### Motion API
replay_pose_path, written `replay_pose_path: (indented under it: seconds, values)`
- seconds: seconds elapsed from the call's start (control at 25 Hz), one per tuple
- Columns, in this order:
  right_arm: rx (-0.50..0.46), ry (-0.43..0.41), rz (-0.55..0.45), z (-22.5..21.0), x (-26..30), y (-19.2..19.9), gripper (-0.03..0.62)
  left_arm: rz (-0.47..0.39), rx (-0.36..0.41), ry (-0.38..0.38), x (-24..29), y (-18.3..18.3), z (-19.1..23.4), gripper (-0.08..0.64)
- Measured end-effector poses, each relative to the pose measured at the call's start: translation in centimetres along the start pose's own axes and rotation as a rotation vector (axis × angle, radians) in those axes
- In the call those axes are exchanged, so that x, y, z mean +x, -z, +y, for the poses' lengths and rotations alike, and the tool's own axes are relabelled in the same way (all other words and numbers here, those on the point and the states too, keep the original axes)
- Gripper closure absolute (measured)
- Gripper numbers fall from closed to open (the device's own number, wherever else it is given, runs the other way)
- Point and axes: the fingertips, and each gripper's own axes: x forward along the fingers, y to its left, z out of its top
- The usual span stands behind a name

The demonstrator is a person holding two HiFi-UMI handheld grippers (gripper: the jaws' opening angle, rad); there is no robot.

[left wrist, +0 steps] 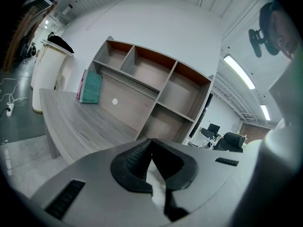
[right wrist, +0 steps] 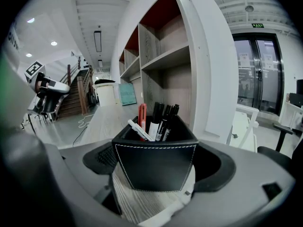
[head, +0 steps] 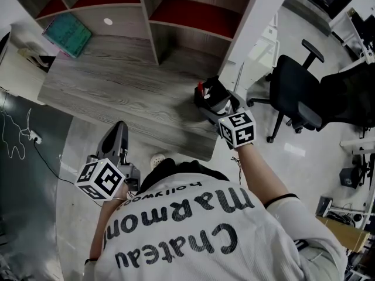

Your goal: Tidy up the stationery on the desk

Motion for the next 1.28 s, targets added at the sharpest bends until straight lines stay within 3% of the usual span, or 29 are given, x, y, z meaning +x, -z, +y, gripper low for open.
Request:
replay_pose_path:
  seconds: [1.28]
  values:
    - [-0.007,-0.017,0.002,-0.1,-0.1,0.8,0.147,0.006,-0.009,0.006,1.0,0.1,0.1,0.545]
